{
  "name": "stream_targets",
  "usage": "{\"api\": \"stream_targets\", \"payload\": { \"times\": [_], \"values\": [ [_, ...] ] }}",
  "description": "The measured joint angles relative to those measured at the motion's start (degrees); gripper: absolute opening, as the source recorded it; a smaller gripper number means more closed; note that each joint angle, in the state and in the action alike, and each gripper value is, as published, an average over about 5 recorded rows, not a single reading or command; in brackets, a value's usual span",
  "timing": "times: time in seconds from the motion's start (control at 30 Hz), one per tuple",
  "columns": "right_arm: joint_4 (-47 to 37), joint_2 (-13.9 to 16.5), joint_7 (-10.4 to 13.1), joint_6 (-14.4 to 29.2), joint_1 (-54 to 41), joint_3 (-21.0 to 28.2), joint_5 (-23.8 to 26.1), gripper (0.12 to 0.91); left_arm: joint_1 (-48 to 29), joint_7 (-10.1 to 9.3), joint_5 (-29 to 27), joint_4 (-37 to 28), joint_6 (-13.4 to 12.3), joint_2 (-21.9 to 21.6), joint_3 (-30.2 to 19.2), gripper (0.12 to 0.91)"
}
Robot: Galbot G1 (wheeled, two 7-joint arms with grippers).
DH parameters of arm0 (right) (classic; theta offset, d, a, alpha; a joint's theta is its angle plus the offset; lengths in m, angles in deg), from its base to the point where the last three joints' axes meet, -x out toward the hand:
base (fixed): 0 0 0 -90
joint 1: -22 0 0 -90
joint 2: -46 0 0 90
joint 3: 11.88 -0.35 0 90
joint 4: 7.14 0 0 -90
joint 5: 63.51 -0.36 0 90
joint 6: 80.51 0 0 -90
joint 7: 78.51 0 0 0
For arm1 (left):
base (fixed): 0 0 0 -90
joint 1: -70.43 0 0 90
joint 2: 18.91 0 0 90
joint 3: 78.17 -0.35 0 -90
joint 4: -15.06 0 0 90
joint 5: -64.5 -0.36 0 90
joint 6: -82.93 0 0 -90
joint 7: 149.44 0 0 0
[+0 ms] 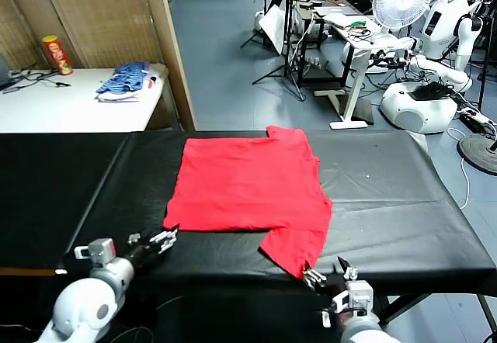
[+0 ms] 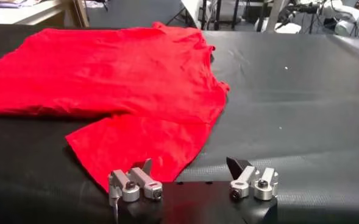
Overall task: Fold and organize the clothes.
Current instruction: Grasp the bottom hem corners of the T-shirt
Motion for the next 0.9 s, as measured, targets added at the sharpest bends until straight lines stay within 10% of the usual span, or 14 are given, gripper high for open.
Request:
{"api": "stream_targets", "payload": {
  "times": [0.23, 0.57, 0.9],
  "values": [
    [-1.4, -0.7, 0.1, 0.0, -0.5, 0.8, 0.5, 0.656, -1.4, 0.17, -0.2, -1.6, -0.3, 0.0, -0.8, 0.704],
    [-2.7, -1.5, 0.9, 0.1, -0.2, 1.2, 0.4, 0.171, -1.2, 1.88, -2.0, -2.0, -0.6, 0.5, -1.8, 0.192],
    [2.7, -0.5, 2.1, -1.9, 4.1, -2.0, -2.3, 0.121, 0.8, 1.84, -3.8, 0.0, -0.9, 1.5, -1.7, 0.125]
  ]
}}
